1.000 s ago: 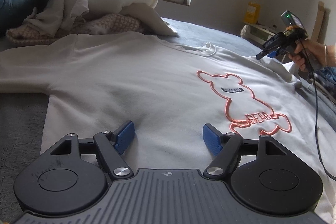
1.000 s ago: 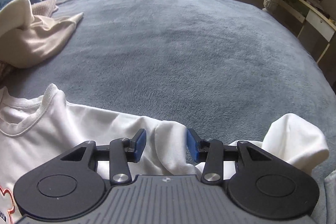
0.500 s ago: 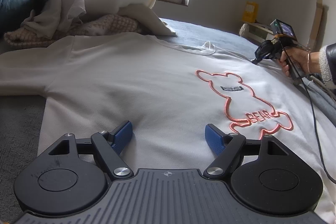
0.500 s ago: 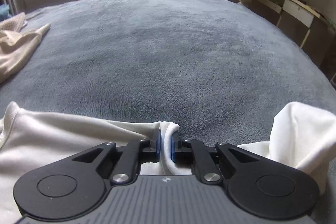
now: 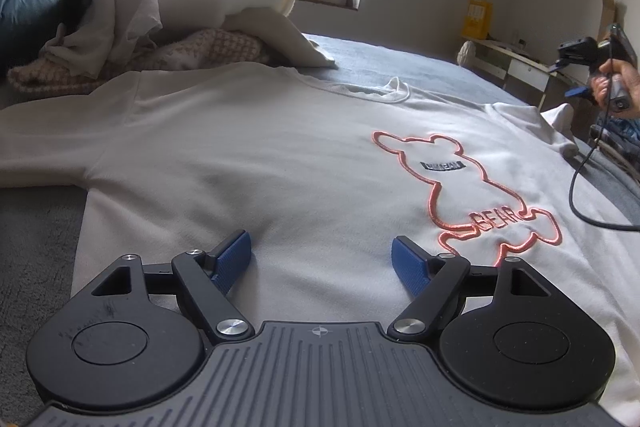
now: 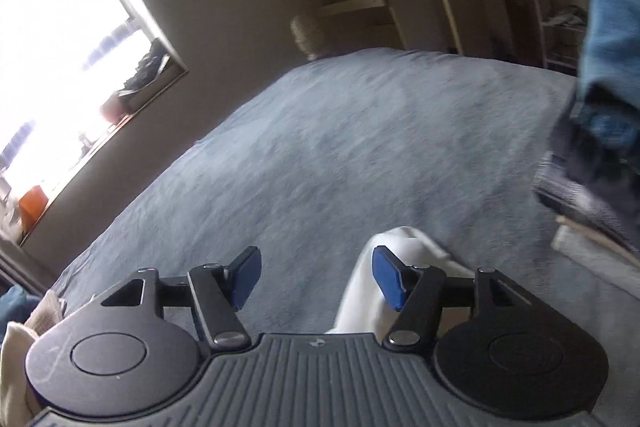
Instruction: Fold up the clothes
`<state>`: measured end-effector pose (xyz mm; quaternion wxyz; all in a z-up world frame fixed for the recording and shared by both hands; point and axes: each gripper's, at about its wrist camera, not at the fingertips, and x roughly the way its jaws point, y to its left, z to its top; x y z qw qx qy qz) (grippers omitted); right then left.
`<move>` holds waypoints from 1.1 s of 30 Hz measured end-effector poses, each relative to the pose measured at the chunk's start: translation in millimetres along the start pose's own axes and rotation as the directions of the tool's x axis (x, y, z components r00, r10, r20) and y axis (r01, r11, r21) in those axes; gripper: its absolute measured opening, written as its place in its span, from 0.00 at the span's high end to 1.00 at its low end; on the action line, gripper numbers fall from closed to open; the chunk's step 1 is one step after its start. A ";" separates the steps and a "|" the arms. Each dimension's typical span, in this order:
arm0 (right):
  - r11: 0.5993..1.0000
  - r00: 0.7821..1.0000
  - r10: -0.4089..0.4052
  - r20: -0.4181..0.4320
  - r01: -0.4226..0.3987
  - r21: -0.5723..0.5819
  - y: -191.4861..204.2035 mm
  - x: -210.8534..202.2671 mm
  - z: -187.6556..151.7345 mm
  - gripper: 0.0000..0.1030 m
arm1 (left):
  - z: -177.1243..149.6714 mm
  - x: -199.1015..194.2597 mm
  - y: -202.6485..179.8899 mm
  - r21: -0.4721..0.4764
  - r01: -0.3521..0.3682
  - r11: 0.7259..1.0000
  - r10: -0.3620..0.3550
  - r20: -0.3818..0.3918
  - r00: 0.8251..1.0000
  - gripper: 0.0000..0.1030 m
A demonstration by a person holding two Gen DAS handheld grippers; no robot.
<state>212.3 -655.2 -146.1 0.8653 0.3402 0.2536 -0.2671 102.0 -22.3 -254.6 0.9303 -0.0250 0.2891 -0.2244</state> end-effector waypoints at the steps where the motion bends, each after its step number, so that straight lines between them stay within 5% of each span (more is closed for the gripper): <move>1: 0.999 1.000 -0.015 -0.013 0.015 0.030 -12.4 -2.4 2.6 0.36 | 0.1 0.1 -0.3 0.002 -0.002 1.000 0.002 -0.001 1.000 0.24; 5: 0.989 0.996 -0.026 -0.080 0.037 0.141 -46.9 2.2 2.7 0.36 | 0.2 0.5 -2.0 0.013 -0.010 1.000 0.010 -0.004 1.000 0.24; 9: 0.964 0.982 0.117 -0.151 -0.076 0.255 -53.6 17.1 -11.5 0.34 | 0.0 1.0 -4.1 0.025 -0.019 1.000 0.019 -0.005 1.000 0.24; 15: 0.984 0.989 -0.083 -0.121 0.100 0.144 -31.0 50.1 -14.4 0.35 | -0.6 1.6 -6.5 0.041 -0.031 0.999 0.031 -0.006 0.999 0.24; 18: 0.975 0.977 -0.178 -0.121 0.191 0.111 -32.2 68.8 -13.2 0.60 | -0.9 1.8 -7.7 0.046 -0.036 0.998 0.037 -0.007 0.999 0.24; 19: 0.975 0.977 -0.191 -0.093 0.200 0.096 -31.4 65.1 -12.0 0.84 | -0.8 1.8 -8.1 0.048 -0.038 0.998 0.038 -0.008 0.999 0.24; 20: 0.975 0.977 -0.203 -0.065 0.208 0.080 -30.5 61.5 -10.9 0.91 | -0.6 1.8 -8.3 0.049 -0.039 0.998 0.040 -0.009 0.999 0.24; 27: 0.960 0.943 -0.278 0.183 0.265 0.092 -40.2 7.1 17.5 0.94 | -0.2 1.8 -7.3 0.048 -0.040 0.998 0.040 -0.010 0.999 0.24; 33: 0.961 0.938 -0.275 0.209 0.260 0.099 -42.9 -13.9 26.1 0.94 | -0.5 0.8 -6.7 0.041 -0.034 0.999 0.034 -0.005 0.999 0.24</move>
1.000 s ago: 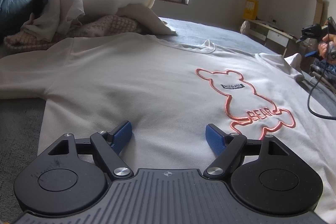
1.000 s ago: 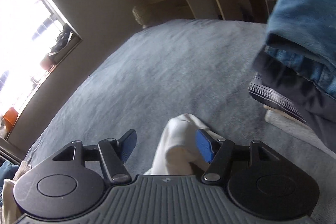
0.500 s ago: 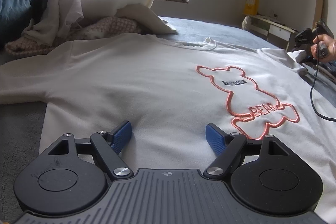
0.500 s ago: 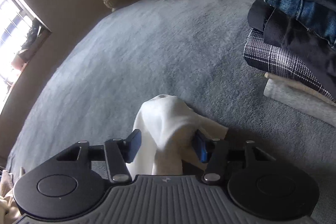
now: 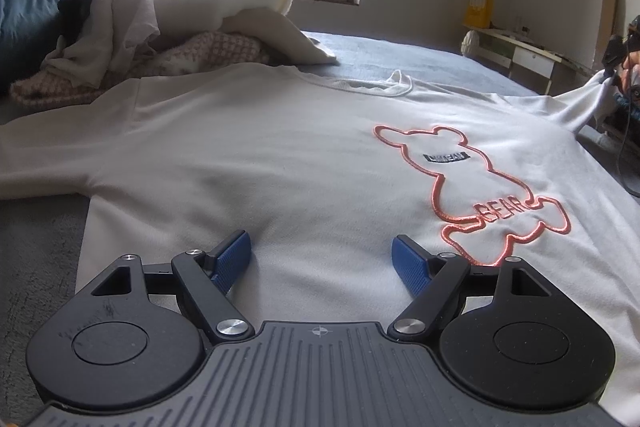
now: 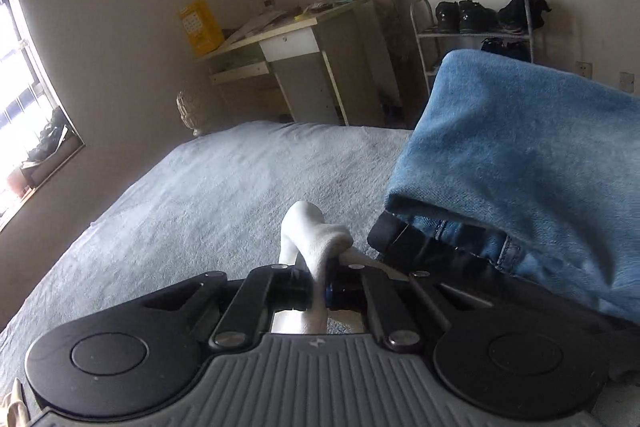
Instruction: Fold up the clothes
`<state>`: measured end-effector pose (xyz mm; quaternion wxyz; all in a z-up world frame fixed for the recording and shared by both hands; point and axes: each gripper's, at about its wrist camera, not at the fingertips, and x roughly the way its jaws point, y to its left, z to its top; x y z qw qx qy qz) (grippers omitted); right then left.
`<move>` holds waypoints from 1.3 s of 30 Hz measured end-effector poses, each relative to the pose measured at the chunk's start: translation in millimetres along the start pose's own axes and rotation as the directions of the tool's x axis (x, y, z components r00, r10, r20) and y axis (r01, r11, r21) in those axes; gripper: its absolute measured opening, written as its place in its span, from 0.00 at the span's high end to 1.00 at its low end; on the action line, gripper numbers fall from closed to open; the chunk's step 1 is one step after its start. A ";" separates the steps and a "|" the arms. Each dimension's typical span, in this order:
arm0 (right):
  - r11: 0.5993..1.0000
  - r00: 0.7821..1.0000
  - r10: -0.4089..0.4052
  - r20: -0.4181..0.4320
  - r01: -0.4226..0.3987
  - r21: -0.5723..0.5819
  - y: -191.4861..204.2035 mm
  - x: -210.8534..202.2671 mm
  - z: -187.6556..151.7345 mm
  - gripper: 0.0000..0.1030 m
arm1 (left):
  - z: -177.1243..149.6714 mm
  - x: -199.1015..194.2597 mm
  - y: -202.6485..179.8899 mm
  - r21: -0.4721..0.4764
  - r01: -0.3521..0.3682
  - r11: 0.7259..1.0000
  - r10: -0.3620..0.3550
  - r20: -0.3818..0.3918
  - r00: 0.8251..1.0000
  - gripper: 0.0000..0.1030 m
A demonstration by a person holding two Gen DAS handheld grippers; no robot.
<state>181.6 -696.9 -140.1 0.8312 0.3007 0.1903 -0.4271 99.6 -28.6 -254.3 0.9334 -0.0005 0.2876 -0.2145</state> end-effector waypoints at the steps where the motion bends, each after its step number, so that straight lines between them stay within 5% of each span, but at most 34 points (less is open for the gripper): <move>1: 1.000 1.000 0.003 0.008 -0.003 0.001 2.2 -4.6 -1.0 0.94 | -0.2 -0.1 0.4 -0.002 0.001 1.000 -0.001 0.001 1.000 0.24; 7: 0.986 0.986 0.158 0.056 -0.154 -0.067 39.0 -53.9 -7.2 0.94 | -0.8 -0.4 -0.3 -0.004 0.002 1.000 -0.002 0.006 1.000 0.24; 10: 0.907 0.941 0.329 0.079 -0.291 -0.304 78.0 -113.4 -32.0 0.93 | -0.3 -0.3 0.8 -0.009 0.006 1.000 -0.006 0.007 1.000 0.24; 13: 0.728 0.874 0.487 -0.004 -0.408 -0.552 104.0 -173.2 -85.7 0.92 | 0.1 -0.3 1.3 -0.010 0.007 1.000 -0.007 0.008 1.000 0.24; 15: 0.565 0.839 0.523 -0.148 -0.472 -0.677 114.7 -201.5 -134.1 0.80 | 0.3 -0.3 1.4 -0.010 0.007 1.000 -0.007 0.008 1.000 0.24; 17: 0.374 0.805 0.499 -0.322 -0.535 -0.758 123.3 -224.6 -187.3 0.30 | 0.3 -0.6 0.9 -0.009 0.006 1.000 -0.006 0.008 1.000 0.24; 20: 0.119 0.774 0.371 -0.513 -0.587 -0.801 125.9 -250.9 -263.0 0.26 | 0.5 -0.9 0.3 -0.007 0.004 1.000 -0.004 0.004 1.000 0.24; 21: 0.065 0.775 0.340 -0.532 -0.584 -0.809 125.1 -260.7 -281.8 0.26 | 0.7 -0.9 0.2 -0.007 0.004 1.000 -0.004 0.003 1.000 0.24; 23: 0.023 0.766 0.326 -0.555 -0.593 -0.805 121.6 -276.5 -300.5 0.26 | 1.0 -1.1 0.4 -0.008 0.005 1.000 -0.005 0.001 1.000 0.24; 26: 0.099 0.734 0.344 -0.586 -0.649 -0.754 119.1 -287.2 -289.4 0.26 | 1.2 -1.3 1.3 -0.012 0.009 1.000 -0.009 0.001 1.000 0.23; 28: 0.217 0.727 0.374 -0.576 -0.673 -0.707 120.6 -284.5 -267.3 0.24 | 1.0 -1.1 2.3 -0.015 0.013 1.000 -0.013 0.002 1.000 0.23; 31: 0.452 0.717 0.406 -0.567 -0.697 -0.557 122.7 -256.9 -235.6 0.23 | 0.4 -1.3 3.4 -0.025 0.018 1.000 -0.018 0.007 1.000 0.23; 35: 0.728 0.721 0.365 -0.589 -0.615 -0.302 124.8 -194.0 -232.0 0.24 | -0.5 -2.5 6.3 -0.043 0.031 0.999 -0.030 0.017 0.999 0.23; 39: 0.872 0.738 0.309 -0.600 -0.471 -0.130 124.1 -142.5 -255.4 0.42 | -1.5 -3.2 9.1 -0.061 0.044 0.997 -0.043 0.025 0.999 0.23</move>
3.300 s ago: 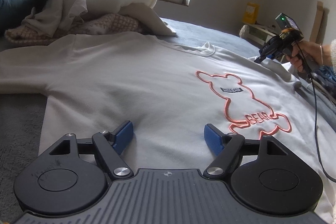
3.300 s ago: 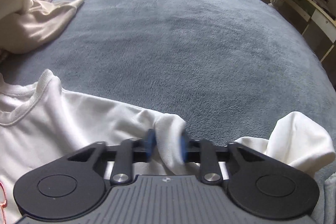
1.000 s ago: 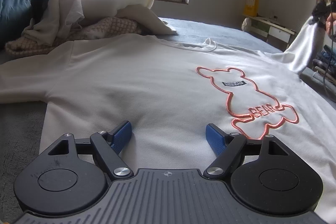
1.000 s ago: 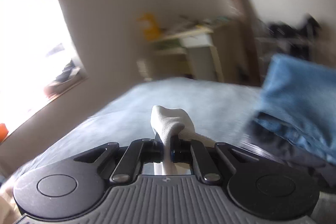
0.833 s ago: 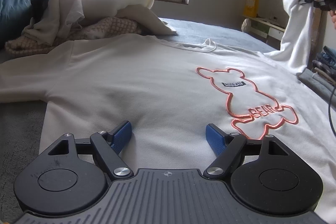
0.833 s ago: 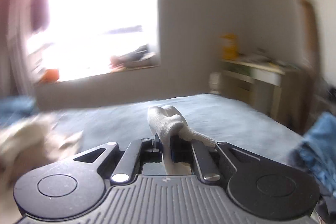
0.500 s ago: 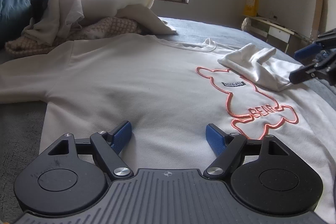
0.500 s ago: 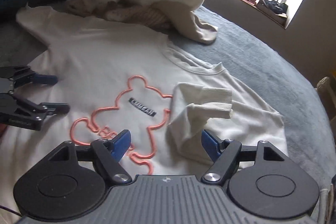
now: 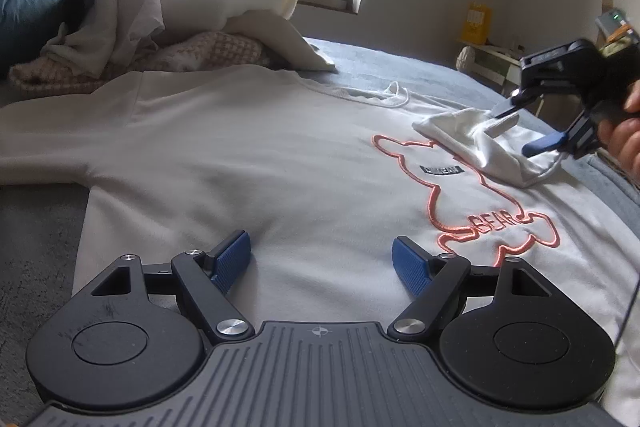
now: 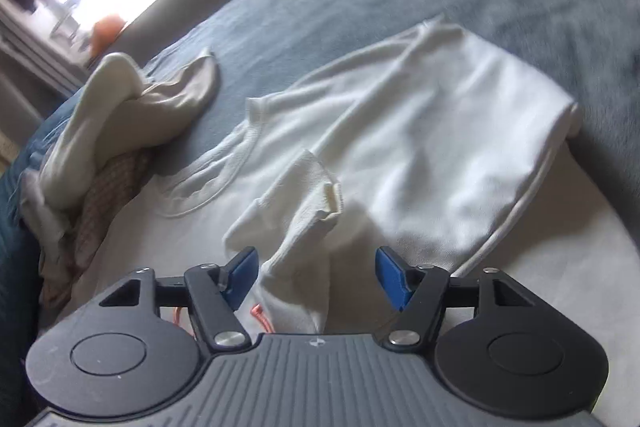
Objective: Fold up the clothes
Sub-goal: 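Lay the sleeve across the bear print and open the right gripper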
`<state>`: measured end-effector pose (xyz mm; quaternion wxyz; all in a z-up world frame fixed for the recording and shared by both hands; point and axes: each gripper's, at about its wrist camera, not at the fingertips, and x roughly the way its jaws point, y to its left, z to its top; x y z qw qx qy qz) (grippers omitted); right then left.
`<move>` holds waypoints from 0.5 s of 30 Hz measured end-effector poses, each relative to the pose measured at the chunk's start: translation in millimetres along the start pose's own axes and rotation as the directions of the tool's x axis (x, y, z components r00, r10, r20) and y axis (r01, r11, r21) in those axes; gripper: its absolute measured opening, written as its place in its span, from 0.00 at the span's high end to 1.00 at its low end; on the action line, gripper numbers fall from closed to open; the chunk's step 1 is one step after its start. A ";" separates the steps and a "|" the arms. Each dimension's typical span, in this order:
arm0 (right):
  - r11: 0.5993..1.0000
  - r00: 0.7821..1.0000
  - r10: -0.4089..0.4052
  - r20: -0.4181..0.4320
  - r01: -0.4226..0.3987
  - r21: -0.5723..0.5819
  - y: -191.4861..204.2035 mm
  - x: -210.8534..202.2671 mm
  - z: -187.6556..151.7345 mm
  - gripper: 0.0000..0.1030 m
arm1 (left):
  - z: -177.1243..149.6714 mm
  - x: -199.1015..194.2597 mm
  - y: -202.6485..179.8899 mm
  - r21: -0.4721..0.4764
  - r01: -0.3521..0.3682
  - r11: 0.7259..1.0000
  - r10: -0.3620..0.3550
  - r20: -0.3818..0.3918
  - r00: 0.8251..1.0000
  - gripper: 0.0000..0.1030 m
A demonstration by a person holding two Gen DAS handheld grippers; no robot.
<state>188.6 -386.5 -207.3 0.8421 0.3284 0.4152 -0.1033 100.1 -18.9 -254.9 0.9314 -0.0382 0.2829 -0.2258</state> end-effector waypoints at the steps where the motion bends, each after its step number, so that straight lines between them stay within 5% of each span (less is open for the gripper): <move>1: 0.999 1.000 0.011 0.003 -0.011 0.036 -1.2 6.1 -0.6 0.55 | -0.1 -0.1 0.6 -0.004 0.003 1.000 -0.003 0.002 1.000 0.23; 2: 0.998 1.000 0.024 0.008 -0.025 0.061 -0.7 10.8 -1.7 0.75 | -0.4 -0.3 1.5 -0.009 0.007 1.000 -0.007 0.004 1.000 0.23; 4: 0.998 0.997 0.068 0.039 -0.068 0.010 18.7 8.0 -8.6 0.79 | -1.1 -0.9 2.9 -0.018 0.014 1.000 -0.014 0.010 1.000 0.23; 7: 0.929 0.987 0.156 0.039 -0.133 -0.344 84.4 -8.3 -38.6 0.80 | -1.7 -1.3 4.5 -0.029 0.023 0.999 -0.022 0.016 1.000 0.23; 9: 0.829 0.982 0.187 -0.020 -0.169 -0.533 118.2 -15.3 -65.4 0.75 | -2.0 -1.6 5.1 -0.034 0.027 0.999 -0.026 0.018 0.999 0.23; 12: 0.802 0.972 0.228 -0.057 -0.220 -0.555 124.5 -27.4 -86.0 0.29 | -1.9 -1.5 6.4 -0.040 0.033 0.999 -0.032 0.019 0.999 0.23; 14: 0.791 0.964 0.255 -0.075 -0.252 -0.558 126.4 -36.3 -97.9 0.27 | -2.0 -1.6 7.3 -0.043 0.036 0.998 -0.035 0.020 0.999 0.23; 15: 0.829 0.961 0.272 -0.044 -0.257 -0.497 115.0 -45.1 -94.8 0.27 | -2.0 -1.6 7.8 -0.044 0.037 0.998 -0.037 0.020 0.999 0.23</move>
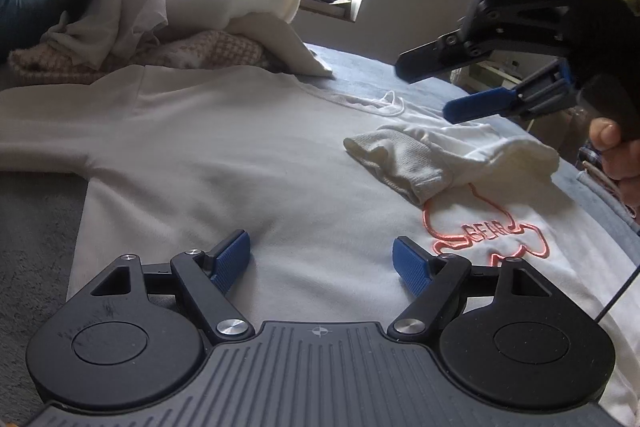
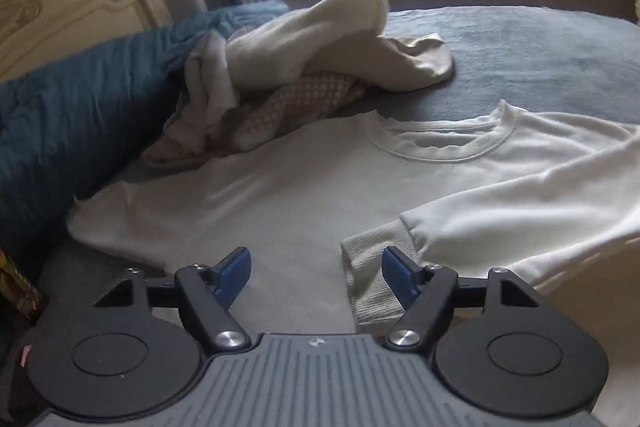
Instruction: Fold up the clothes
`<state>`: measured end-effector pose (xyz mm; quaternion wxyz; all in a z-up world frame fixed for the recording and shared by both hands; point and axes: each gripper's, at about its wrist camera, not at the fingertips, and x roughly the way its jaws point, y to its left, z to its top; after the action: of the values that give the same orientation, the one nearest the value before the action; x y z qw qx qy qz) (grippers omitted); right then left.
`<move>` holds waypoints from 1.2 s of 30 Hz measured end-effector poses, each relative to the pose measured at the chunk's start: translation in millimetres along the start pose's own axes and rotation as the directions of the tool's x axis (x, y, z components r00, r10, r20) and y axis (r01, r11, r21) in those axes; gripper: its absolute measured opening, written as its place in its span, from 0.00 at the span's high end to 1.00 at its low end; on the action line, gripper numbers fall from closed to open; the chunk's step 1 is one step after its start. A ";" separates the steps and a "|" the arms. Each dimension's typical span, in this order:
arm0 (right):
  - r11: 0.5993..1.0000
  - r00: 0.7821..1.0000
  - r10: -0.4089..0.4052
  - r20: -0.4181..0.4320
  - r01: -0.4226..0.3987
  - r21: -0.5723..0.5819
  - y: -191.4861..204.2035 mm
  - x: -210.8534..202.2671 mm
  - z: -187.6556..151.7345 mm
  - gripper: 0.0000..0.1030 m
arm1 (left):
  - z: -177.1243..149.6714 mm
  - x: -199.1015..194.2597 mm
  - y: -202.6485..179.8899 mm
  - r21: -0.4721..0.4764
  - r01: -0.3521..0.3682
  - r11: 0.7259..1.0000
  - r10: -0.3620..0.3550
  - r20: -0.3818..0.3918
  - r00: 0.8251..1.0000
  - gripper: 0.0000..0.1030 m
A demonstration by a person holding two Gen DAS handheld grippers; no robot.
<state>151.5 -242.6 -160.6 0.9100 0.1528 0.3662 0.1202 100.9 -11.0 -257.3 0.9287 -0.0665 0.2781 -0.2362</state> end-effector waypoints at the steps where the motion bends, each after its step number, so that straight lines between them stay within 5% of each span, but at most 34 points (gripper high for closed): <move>1: 0.995 0.999 0.000 0.043 -0.004 0.097 -13.8 -12.2 -3.6 0.27 | 0.1 0.1 0.4 -0.002 0.002 1.000 -0.002 0.000 1.000 0.23; 4: 0.895 0.977 -0.023 0.212 -0.074 0.441 -69.3 -49.3 -23.8 0.27 | 2.2 0.6 1.6 -0.010 0.012 1.000 -0.012 -0.008 1.000 0.21; 7: 0.705 0.925 -0.150 0.349 -0.147 0.694 -123.4 -76.9 -66.0 0.28 | 9.5 -1.5 3.6 -0.032 0.021 0.999 -0.022 -0.031 0.999 0.21; 10: 0.576 0.892 -0.267 0.366 -0.157 0.802 -161.3 -91.6 -99.4 0.35 | 24.0 -4.9 6.9 -0.098 0.031 0.995 -0.036 -0.052 0.998 0.21; 12: 0.544 0.879 -0.310 0.363 -0.149 0.826 -177.4 -94.4 -107.6 0.41 | 36.4 -6.5 7.9 -0.153 0.045 0.987 -0.055 -0.060 0.997 0.21; 16: 0.569 0.852 -0.391 0.349 -0.074 0.819 -196.5 -90.5 -107.3 0.55 | 63.1 10.0 -6.6 -0.174 0.089 0.981 -0.112 -0.127 0.986 0.22; 20: 0.616 0.834 -0.474 0.281 0.086 0.783 -204.2 -77.0 -100.5 0.70 | 82.3 39.8 -43.8 0.000 0.112 0.994 -0.110 -0.199 0.974 0.23; 23: 0.625 0.800 -0.540 0.261 0.173 0.761 -204.3 -76.2 -100.9 0.72 | 86.1 66.7 -66.7 0.082 0.110 0.991 -0.083 -0.280 0.956 0.24; 27: 0.645 0.787 -0.567 0.243 0.241 0.725 -203.0 -80.4 -106.4 0.73 | 87.2 94.7 -79.8 0.103 0.076 0.992 -0.036 -0.349 0.936 0.34; 30: 0.662 0.787 -0.569 0.237 0.268 0.700 -199.7 -78.3 -106.2 0.73 | 85.5 104.3 -85.6 0.135 0.043 0.990 0.008 -0.356 0.935 0.54; 32: 0.668 0.787 -0.571 0.233 0.280 0.689 -198.2 -77.7 -106.6 0.73 | 84.8 107.0 -88.7 0.152 0.028 0.988 0.028 -0.356 0.934 0.82; 36: 0.670 0.790 -0.571 0.226 0.289 0.683 -198.1 -76.7 -106.1 0.74 | 93.6 93.1 -98.4 0.224 0.006 0.975 0.059 -0.284 0.957 0.95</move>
<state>44.2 -430.9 -257.5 0.8665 0.3695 0.2049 -0.2659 181.0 -142.6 -199.1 0.8828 0.0768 0.3833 -0.2605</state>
